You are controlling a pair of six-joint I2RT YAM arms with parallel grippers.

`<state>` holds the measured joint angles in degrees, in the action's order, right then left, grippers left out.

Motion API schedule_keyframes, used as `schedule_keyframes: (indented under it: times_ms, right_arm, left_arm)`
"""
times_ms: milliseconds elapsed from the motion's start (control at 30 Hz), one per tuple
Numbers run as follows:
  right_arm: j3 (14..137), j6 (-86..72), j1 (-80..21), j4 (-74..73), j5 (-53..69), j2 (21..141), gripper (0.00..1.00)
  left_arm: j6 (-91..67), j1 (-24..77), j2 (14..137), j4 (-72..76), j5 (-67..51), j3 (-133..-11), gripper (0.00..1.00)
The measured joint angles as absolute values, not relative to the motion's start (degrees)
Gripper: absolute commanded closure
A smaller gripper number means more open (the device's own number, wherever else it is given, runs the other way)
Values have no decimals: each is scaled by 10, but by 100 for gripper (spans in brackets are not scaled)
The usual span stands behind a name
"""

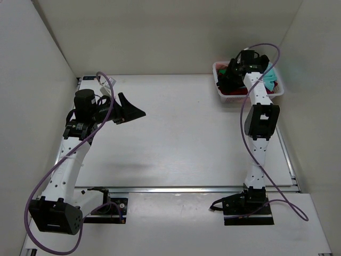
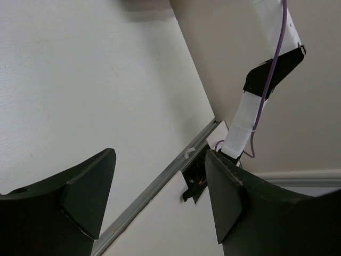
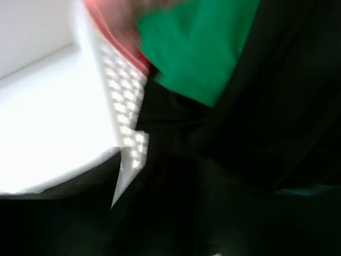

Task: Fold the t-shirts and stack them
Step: Grab crumpled tshirt from bin with the right arm, then move the tshirt to the center of the board

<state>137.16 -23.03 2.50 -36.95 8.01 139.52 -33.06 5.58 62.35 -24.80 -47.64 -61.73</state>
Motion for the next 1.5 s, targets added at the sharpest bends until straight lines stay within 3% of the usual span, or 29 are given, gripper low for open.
schedule_keyframes:
  times_ms: [33, 100, 433, 667, 1000, 1133, 1233, 1267, 1300, 1333, 1367, 1400, 1433, 1467, 1500]
  right_arm:
    - [1371, -235, 24, -380, 82, 1401, 87]
    - [1369, -242, 24, -397, 78, 1405, 100]
    - [1369, -271, 57, -376, 110, 1317, 100]
    - [1346, -269, 79, -242, 179, 1143, 100]
    - [1336, -280, -9, -67, 245, 926, 100]
    - [1288, -264, -93, -76, 246, 912, 100]
    - [1295, -246, -155, -129, 242, 962, 100]
    - [1310, -241, -170, -156, 243, 995, 98]
    - [1334, -240, -181, -189, 246, 1031, 85]
    - [1364, -237, -191, -222, 251, 1078, 66]
    - [1388, -233, -198, -259, 250, 1124, 57]
    - [1420, -220, -208, -307, 242, 1179, 33]
    - [1441, -207, -215, -351, 223, 1229, 16]
    - [1443, -190, -223, -393, 196, 1268, 10]
    - [1436, -175, -230, -431, 172, 1295, 9]
  left_arm:
    - [-331, 55, 623, -248, -476, -617, 21]
    - [-330, 53, 622, -248, -476, -617, 22]
    - [-339, 51, 608, -231, -476, -607, 23]
    - [-350, 55, 598, -217, -477, -604, 37]
    - [-394, 49, 561, -176, -475, -576, 46]
    - [-437, 20, 550, -149, -470, -580, 60]
    - [-447, -2, 550, -161, -451, -611, 62]
    - [-448, -10, 550, -169, -441, -624, 57]
    - [-446, -16, 548, -178, -432, -636, 52]
    - [-445, -21, 547, -185, -423, -646, 42]
    - [-444, -24, 545, -193, -418, -654, 39]
    - [-444, -23, 544, -200, -416, -659, 40]
    - [-445, -20, 545, -206, -418, -660, 52]
    - [-447, -17, 547, -213, -423, -658, 69]
    - [-452, -15, 549, -215, -428, -652, 75]
